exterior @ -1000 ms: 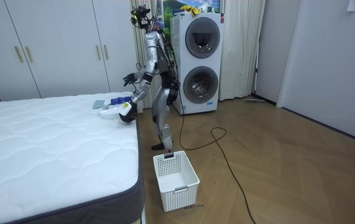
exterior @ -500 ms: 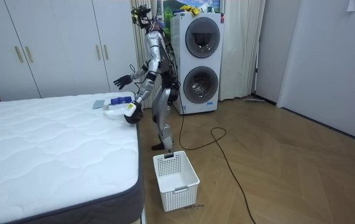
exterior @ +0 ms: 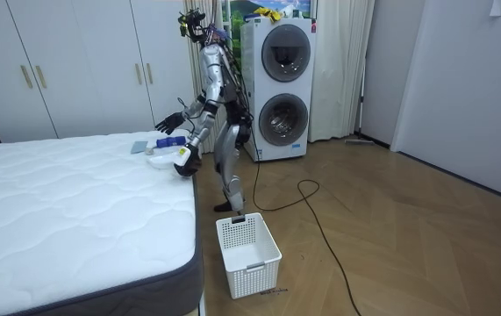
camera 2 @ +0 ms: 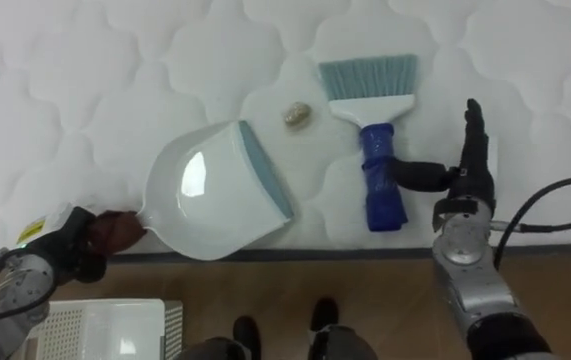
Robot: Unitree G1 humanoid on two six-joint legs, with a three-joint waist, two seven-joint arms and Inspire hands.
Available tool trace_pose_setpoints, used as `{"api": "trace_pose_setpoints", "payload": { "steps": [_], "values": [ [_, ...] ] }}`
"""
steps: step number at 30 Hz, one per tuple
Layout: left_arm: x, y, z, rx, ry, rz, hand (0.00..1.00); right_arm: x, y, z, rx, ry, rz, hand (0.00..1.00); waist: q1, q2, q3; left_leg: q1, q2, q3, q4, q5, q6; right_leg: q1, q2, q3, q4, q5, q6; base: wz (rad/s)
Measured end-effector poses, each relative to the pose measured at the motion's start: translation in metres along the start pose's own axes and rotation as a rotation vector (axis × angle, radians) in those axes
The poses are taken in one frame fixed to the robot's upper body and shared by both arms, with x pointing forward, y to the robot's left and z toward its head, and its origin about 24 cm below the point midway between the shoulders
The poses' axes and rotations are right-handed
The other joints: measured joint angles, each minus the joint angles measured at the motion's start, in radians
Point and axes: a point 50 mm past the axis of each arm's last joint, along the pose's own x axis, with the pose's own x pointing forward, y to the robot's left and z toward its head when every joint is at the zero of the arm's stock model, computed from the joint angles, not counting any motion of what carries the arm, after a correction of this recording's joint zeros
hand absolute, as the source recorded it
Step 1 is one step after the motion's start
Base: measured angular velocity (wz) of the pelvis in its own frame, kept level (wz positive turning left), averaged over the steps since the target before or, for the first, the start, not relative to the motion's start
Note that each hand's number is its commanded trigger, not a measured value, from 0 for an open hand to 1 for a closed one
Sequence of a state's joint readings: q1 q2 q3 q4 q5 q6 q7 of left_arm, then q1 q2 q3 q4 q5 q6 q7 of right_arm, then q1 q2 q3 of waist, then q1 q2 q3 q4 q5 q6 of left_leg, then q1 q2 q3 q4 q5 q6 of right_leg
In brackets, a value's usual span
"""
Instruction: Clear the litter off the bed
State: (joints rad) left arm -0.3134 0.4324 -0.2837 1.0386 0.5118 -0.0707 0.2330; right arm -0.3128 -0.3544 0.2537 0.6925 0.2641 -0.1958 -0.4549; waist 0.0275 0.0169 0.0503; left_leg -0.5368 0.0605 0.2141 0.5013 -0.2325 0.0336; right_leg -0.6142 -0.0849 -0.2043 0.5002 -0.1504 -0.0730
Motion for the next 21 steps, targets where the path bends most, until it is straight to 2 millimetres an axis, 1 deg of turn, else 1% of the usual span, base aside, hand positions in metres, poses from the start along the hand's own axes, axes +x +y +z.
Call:
{"api": "trace_pose_setpoints", "payload": {
  "steps": [5,10,17,19,21],
  "values": [
    [0.0,0.001,0.0,0.0,0.005,0.015,1.0,0.002,0.006,0.006,0.006,-0.014,0.043,0.0,0.01,0.0,0.0001,0.0,0.0,0.0,0.001,0.0,0.0,0.003,0.0,-0.002,-0.001,-0.001,0.002,0.0],
    [0.0,0.001,-0.002,0.004,0.017,0.021,1.0,0.0,0.014,0.0,-0.007,0.007,0.096,0.0,0.011,0.001,0.001,0.0,0.0,-0.002,0.003,0.0,0.0,0.006,-0.001,-0.004,0.001,-0.001,0.002,0.0],
    [0.0,-0.001,-0.002,0.002,0.023,0.018,1.0,-0.002,0.023,-0.008,-0.003,0.054,0.144,0.0,0.011,0.007,0.006,0.0,0.0,-0.001,0.006,0.0,0.0,0.005,-0.003,-0.005,0.002,-0.004,0.002,0.0],
    [0.0,-0.001,-0.002,0.003,0.022,0.018,1.0,-0.002,0.024,-0.008,-0.005,0.064,0.145,0.0,0.011,0.008,0.0068,0.0,0.0,-0.001,0.005,0.0,0.0,0.005,-0.003,-0.005,0.001,-0.004,0.002,0.0],
    [0.0,0.0,-0.001,0.002,0.021,0.02,1.0,0.0,0.026,-0.007,-0.003,0.063,0.145,0.0,0.011,0.012,0.0093,-0.002,-0.001,-0.002,0.005,0.0,0.0,0.003,-0.003,-0.005,0.001,-0.004,0.002,0.0]
  ]
}}
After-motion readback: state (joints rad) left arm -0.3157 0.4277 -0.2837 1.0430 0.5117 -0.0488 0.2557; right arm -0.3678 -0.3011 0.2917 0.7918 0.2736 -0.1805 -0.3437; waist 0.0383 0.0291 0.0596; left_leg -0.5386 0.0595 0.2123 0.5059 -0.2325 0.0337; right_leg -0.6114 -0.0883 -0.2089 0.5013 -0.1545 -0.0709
